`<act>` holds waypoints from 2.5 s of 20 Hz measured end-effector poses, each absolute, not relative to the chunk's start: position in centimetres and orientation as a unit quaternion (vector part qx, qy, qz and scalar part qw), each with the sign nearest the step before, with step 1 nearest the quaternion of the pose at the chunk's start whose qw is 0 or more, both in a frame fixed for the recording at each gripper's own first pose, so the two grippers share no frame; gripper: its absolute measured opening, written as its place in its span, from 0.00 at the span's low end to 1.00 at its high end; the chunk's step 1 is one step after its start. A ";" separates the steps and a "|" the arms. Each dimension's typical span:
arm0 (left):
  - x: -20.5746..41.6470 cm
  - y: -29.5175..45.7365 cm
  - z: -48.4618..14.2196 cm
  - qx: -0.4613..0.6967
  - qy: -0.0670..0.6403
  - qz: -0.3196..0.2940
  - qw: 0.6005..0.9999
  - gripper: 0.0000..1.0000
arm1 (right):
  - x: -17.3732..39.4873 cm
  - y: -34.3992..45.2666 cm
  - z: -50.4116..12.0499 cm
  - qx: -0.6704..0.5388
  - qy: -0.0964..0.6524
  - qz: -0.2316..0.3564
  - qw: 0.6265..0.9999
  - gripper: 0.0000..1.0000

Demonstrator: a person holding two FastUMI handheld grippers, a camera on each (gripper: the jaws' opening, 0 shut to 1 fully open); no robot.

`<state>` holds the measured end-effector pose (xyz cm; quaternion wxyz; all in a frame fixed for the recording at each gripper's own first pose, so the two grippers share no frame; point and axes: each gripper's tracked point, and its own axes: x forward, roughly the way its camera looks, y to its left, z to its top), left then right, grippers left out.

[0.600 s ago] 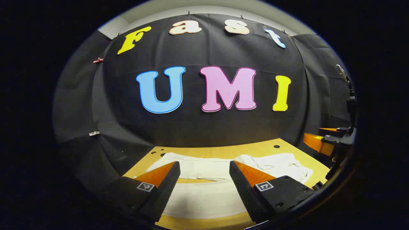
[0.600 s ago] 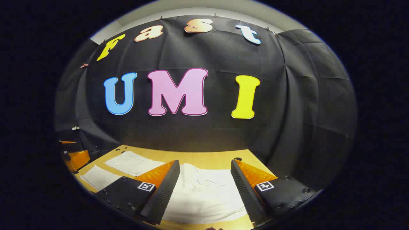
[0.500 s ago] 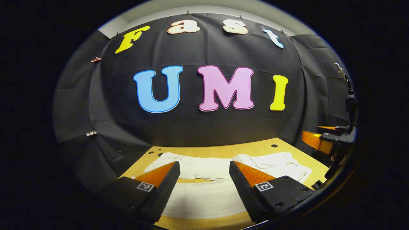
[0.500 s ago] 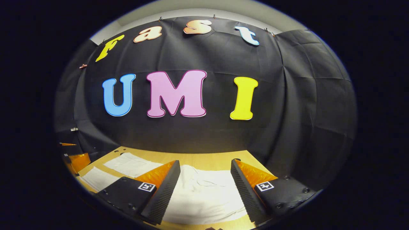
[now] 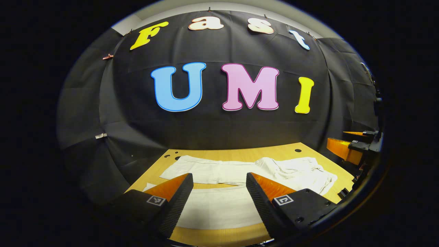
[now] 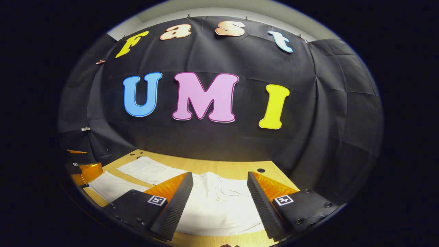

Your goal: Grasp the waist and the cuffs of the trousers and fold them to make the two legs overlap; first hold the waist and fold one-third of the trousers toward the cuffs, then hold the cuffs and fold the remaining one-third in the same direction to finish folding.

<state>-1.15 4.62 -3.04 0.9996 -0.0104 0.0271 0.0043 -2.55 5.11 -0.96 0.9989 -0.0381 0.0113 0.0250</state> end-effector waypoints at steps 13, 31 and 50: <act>-1.1 6.1 -4.0 0.011 0.030 0.014 0.999 0.98 | -2.4 2.2 -2.1 -0.114 0.007 0.014 0.993 0.98; -2.5 4.4 -9.8 -0.020 0.103 0.099 0.990 0.99 | 2.1 -14.6 -13.4 -0.453 0.091 0.141 0.876 0.98; -2.6 1.8 -13.9 0.000 0.153 0.120 0.981 0.99 | 2.3 -20.2 -27.4 -0.621 0.174 0.302 0.702 0.98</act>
